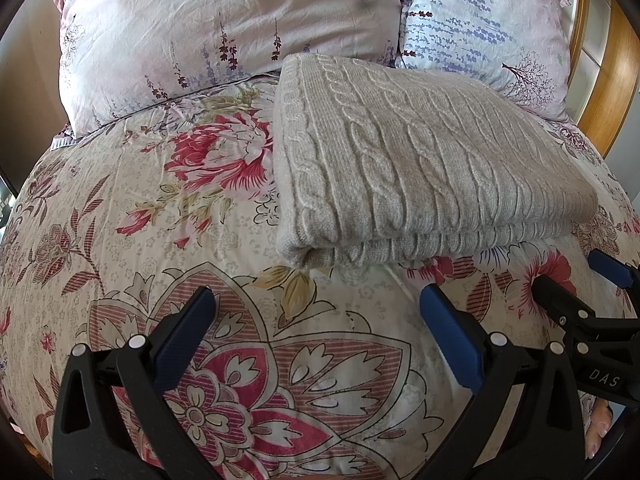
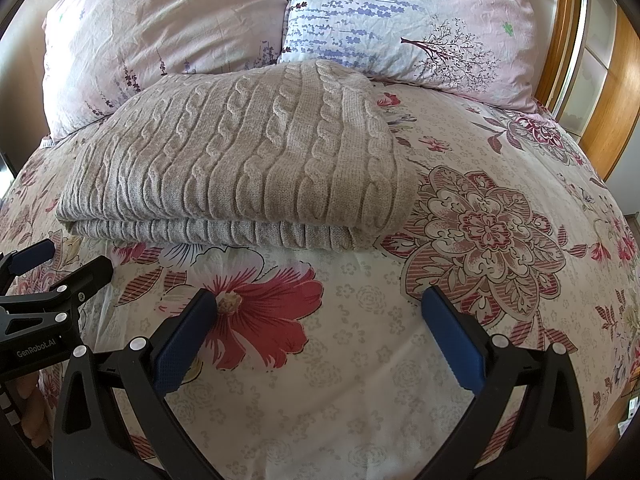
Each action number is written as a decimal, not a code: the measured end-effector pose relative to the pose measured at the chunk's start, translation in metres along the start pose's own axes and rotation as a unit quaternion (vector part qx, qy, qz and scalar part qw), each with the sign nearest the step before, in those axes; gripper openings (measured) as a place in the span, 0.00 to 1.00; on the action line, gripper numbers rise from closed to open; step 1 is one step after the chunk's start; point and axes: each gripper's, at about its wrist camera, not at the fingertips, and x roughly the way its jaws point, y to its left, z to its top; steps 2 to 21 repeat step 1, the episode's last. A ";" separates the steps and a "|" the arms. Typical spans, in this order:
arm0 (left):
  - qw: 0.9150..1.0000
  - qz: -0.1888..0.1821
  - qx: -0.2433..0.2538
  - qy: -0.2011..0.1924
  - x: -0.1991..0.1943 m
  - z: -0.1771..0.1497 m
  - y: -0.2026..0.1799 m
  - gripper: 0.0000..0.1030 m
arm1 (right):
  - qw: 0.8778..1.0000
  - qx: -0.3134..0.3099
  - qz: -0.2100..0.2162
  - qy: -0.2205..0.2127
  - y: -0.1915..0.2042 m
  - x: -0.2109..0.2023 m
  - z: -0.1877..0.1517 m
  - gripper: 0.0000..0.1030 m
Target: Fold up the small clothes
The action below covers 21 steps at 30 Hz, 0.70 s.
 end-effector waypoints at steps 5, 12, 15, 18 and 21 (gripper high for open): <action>1.000 0.000 0.000 0.000 0.000 0.000 0.000 0.98 | 1.000 0.000 0.000 0.000 0.000 0.000 0.000 0.99; 1.000 0.000 0.000 0.000 0.000 0.000 0.000 0.98 | 1.000 0.000 0.000 0.000 0.000 0.000 0.000 0.99; 1.000 0.000 0.000 0.000 0.000 0.000 0.000 0.98 | 1.000 0.000 0.000 0.000 0.000 0.000 0.000 0.99; 1.000 0.000 0.000 0.000 0.000 0.000 0.000 0.98 | 1.000 0.000 0.000 0.000 0.000 0.000 0.000 0.99; 1.000 0.000 0.000 0.000 0.000 0.000 0.000 0.98 | 1.000 0.000 0.000 0.000 0.000 0.000 0.000 0.99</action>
